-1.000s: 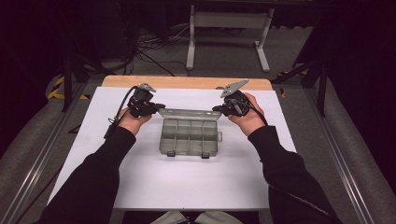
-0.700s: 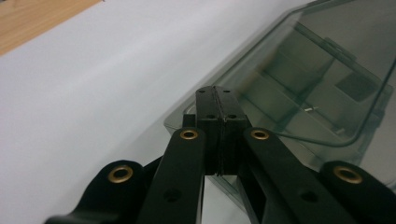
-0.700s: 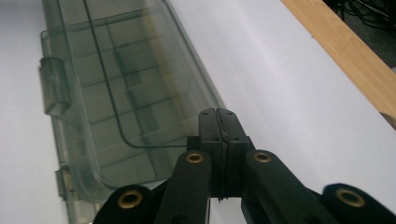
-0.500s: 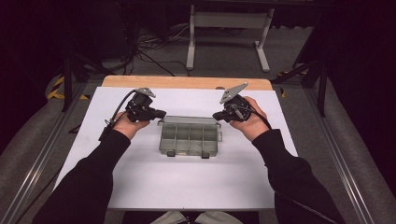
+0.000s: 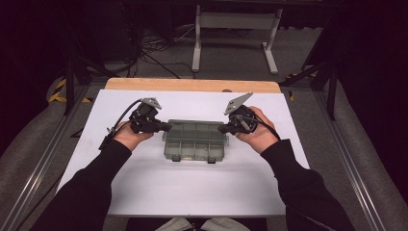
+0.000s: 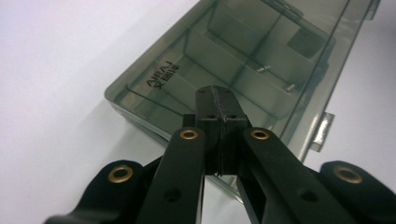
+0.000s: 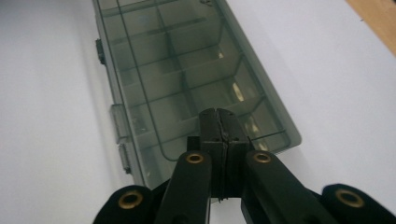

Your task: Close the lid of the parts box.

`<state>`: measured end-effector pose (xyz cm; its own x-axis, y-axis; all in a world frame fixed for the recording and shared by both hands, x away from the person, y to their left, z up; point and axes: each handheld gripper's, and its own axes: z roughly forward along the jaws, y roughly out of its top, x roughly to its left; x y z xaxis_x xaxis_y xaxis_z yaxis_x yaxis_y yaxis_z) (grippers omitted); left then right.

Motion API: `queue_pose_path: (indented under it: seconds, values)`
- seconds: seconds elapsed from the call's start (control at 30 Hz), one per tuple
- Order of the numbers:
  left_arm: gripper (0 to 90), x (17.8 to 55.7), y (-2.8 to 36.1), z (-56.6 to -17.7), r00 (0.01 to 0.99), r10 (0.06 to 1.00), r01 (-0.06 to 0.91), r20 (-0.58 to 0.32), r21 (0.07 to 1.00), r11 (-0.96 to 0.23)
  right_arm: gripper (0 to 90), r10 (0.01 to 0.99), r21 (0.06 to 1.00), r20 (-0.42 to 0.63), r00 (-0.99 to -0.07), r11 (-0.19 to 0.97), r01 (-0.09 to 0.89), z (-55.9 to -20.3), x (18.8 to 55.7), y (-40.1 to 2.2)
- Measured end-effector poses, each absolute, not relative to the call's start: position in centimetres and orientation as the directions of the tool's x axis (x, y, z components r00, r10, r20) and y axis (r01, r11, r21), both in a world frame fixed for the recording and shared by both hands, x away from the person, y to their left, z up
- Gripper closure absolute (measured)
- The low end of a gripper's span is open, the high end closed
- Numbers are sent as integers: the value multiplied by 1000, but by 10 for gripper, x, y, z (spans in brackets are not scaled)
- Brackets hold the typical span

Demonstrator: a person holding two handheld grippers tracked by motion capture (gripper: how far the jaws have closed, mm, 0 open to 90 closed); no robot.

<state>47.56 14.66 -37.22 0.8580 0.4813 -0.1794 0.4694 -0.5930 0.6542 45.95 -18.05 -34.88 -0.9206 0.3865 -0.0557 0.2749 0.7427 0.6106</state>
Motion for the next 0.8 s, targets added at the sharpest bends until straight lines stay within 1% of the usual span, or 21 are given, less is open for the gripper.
queue_pose_path:
  seconds: [0.13, 0.53, 0.73, 0.8]
  values:
    - [895, 472, 144, -373, 869, 460, 456, -179, 648, -609, 900, 386, 592, -35, -922, 751, 292, -352, 455, -176]
    - [895, 465, 140, -382, 881, 439, 448, -176, 605, -658, 900, 382, 539, 17, -924, 775, 330, -366, 448, -169]
    - [895, 461, 137, -386, 890, 426, 435, -164, 586, -683, 900, 376, 522, 27, -926, 785, 334, -371, 446, -165]
    - [895, 461, 137, -387, 891, 419, 436, -174, 583, -685, 900, 373, 517, 27, -927, 789, 333, -372, 445, -164]
